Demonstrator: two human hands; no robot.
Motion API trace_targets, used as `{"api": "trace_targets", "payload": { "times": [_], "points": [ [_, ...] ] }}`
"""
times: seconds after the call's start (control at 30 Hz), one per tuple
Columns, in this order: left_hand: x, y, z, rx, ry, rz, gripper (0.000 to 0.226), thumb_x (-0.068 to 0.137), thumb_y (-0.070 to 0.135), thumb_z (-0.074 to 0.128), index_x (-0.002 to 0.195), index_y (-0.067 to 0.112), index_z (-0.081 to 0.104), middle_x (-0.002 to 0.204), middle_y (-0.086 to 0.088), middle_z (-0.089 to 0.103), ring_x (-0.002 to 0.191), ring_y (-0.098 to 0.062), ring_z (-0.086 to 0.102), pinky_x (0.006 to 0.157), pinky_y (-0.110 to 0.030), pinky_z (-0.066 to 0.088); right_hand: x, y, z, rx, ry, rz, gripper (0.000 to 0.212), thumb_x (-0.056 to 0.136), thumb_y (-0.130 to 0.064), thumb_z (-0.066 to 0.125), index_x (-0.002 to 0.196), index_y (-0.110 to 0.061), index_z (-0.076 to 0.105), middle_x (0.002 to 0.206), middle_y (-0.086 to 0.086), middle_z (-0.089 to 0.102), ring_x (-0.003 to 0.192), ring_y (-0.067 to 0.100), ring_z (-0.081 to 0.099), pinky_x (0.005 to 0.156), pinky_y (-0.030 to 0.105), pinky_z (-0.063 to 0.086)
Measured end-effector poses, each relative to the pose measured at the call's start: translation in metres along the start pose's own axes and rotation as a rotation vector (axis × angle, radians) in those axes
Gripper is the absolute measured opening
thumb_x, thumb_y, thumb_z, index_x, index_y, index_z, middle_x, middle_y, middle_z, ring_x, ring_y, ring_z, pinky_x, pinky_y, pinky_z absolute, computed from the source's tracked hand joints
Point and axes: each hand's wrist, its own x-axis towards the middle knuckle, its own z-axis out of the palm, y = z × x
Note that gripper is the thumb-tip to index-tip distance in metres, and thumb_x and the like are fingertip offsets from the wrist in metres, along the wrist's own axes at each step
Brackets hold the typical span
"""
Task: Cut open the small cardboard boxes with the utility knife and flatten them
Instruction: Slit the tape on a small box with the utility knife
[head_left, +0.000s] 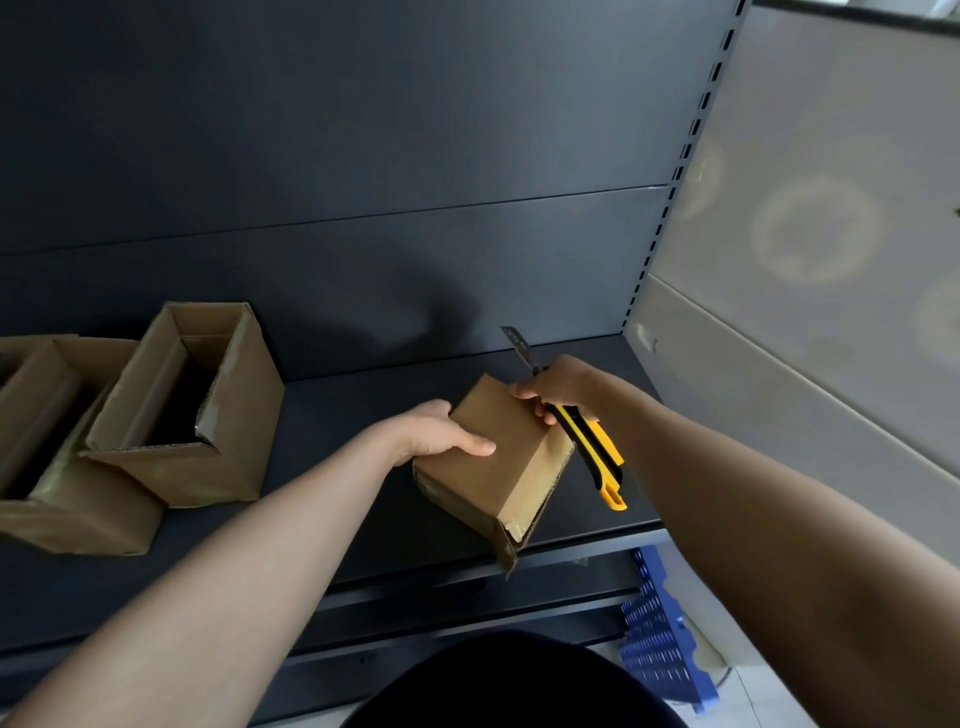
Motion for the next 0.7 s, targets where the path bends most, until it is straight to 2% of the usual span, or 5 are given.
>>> {"api": "trace_targets", "payload": {
  "times": [0.17,0.27,0.33,0.53,0.7],
  "points": [
    [0.0,0.004,0.002,-0.058,0.022,0.024,0.063,0.069,0.039,0.082,0.12,0.016,0.053,0.115,-0.005,0.063,0.098,-0.019,0.062,0.087,-0.037,0.052,0.001,0.006,-0.005,0.017,0.02,0.007,0.033,0.092,-0.036,0.059,0.073,-0.009,0.055,0.058,0.004,0.055,0.05,0.014,0.049,0.072,0.029,0.044],
    [-0.006,0.0,-0.001,-0.11,-0.022,-0.107,0.079,0.067,0.047,0.08,0.13,0.02,0.041,0.127,-0.008,0.054,0.114,-0.029,0.054,0.091,-0.051,0.047,0.005,0.011,-0.007,-0.031,0.125,0.051,0.037,0.089,-0.044,0.061,0.077,-0.009,0.054,0.059,0.004,0.054,0.054,0.016,0.051,0.059,0.028,0.038],
    [-0.01,-0.002,-0.001,-0.157,-0.078,-0.196,0.09,0.061,0.055,0.08,0.132,0.017,0.04,0.129,-0.011,0.05,0.118,-0.035,0.05,0.088,-0.057,0.049,0.005,0.013,-0.008,-0.065,0.168,0.086,0.041,0.087,-0.046,0.064,0.09,-0.006,0.056,0.069,0.006,0.057,0.058,0.018,0.055,0.063,0.029,0.045],
    [-0.01,0.004,0.002,-0.278,-0.074,-0.14,0.06,0.073,0.043,0.077,0.121,0.017,0.053,0.114,-0.009,0.061,0.101,-0.027,0.059,0.071,-0.047,0.054,0.001,0.01,-0.009,0.039,-0.004,0.198,0.051,0.092,-0.053,0.051,0.108,-0.005,0.05,0.072,0.006,0.055,0.049,0.013,0.053,0.043,0.021,0.045],
    [-0.016,0.015,-0.011,-0.259,0.01,-0.086,0.058,0.067,0.038,0.081,0.114,0.033,0.046,0.113,-0.004,0.056,0.101,-0.024,0.055,0.072,-0.039,0.048,0.002,0.011,-0.022,0.21,0.026,0.12,0.049,0.089,-0.052,0.057,0.102,-0.005,0.057,0.082,0.005,0.054,0.049,0.013,0.052,0.047,0.024,0.047]
  ]
}}
